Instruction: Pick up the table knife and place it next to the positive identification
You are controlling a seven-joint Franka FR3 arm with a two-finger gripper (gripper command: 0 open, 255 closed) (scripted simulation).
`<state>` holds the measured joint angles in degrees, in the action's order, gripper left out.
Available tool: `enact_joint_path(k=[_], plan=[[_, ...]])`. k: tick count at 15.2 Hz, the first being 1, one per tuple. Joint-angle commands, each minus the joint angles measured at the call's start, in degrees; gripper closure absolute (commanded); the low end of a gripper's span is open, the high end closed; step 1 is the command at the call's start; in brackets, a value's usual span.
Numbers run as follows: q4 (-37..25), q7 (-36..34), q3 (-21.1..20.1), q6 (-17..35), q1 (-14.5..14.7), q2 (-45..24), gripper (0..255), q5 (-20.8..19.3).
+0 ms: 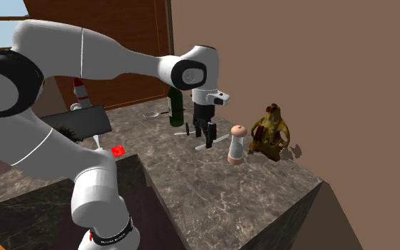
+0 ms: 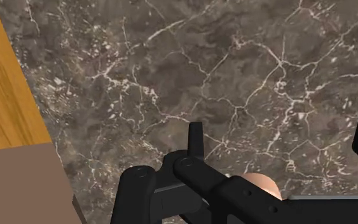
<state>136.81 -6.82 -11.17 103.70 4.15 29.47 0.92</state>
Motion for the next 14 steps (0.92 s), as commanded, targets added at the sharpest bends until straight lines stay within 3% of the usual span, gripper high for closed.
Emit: enact_joint_path(k=[1, 8, 14], plan=[[-0.3, -0.6, -1.1, 3.4, 0.6, -2.7, 0, 0.3], [-3.7, -3.7, -5.7, 14.3, 2.3, -14.4, 0, -0.2], [-9.2, -7.5, -9.2, 21.9, 3.6, -25.4, 0, -3.6]])
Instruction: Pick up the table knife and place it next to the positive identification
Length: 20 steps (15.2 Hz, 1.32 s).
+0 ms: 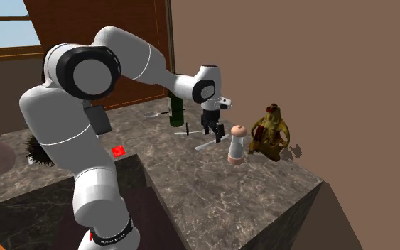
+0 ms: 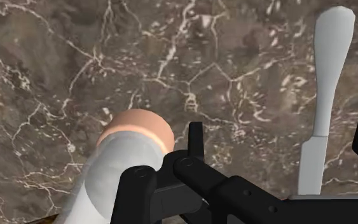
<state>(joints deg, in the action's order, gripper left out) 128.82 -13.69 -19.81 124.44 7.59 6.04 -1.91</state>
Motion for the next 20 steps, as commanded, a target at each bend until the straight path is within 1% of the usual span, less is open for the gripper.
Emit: enact_joint_path(k=[1, 6, 14, 20], plan=[[-2.4, -1.4, -1.0, 2.2, 0.5, -3.9, 0, -1.6], [-9.0, -5.3, -2.6, 6.3, 2.6, -13.6, 0, -6.8], [-7.9, -7.3, -1.9, 11.4, 3.1, -18.0, 0, -9.6], [-7.9, -7.3, -1.9, 11.4, 3.1, -18.0, 0, -9.6]])
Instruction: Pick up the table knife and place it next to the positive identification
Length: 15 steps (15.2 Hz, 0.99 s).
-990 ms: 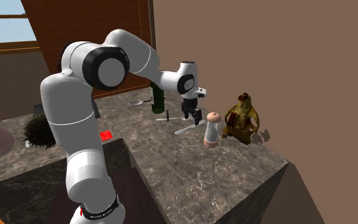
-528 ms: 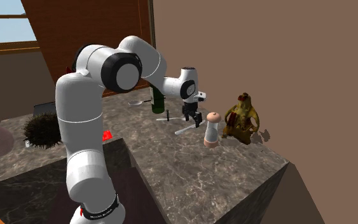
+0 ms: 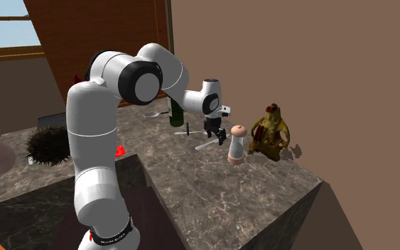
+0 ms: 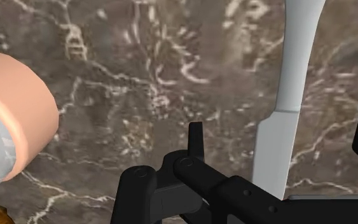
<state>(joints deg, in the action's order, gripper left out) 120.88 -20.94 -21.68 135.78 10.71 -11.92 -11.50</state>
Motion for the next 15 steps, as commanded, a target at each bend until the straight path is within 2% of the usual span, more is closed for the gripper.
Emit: enact_joint_path(k=[1, 2, 3, 11, 15], plan=[[0.0, 0.0, 0.0, 0.0, 0.0, 0.0, 0, 0.0], [0.0, 0.0, 0.0, 0.0, 0.0, 0.0, 0, 0.0], [0.0, 0.0, 0.0, 0.0, 0.0, 0.0, 255, 0.0], [-0.3, -0.3, 0.1, 0.3, 0.2, -0.6, 255, -0.3], [-0.7, 0.8, -0.4, -2.0, -0.3, 1.4, 255, 1.0]])
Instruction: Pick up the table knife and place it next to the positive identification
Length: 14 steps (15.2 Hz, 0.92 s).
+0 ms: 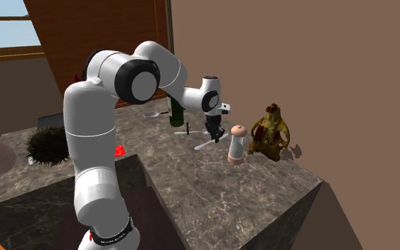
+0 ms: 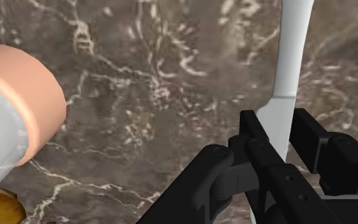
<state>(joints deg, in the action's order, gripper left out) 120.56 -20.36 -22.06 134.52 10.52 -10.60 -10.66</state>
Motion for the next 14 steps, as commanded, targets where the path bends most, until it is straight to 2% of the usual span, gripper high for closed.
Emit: enact_joint_path(k=[1, 12, 14], plan=[[-0.7, 0.5, -0.1, -1.4, -0.2, 0.6, 255, 0.5], [-4.4, 2.8, -0.6, -9.0, -0.6, 4.9, 255, 3.5], [-3.0, 2.0, -1.1, -8.8, -0.1, 6.2, 255, 3.9]])
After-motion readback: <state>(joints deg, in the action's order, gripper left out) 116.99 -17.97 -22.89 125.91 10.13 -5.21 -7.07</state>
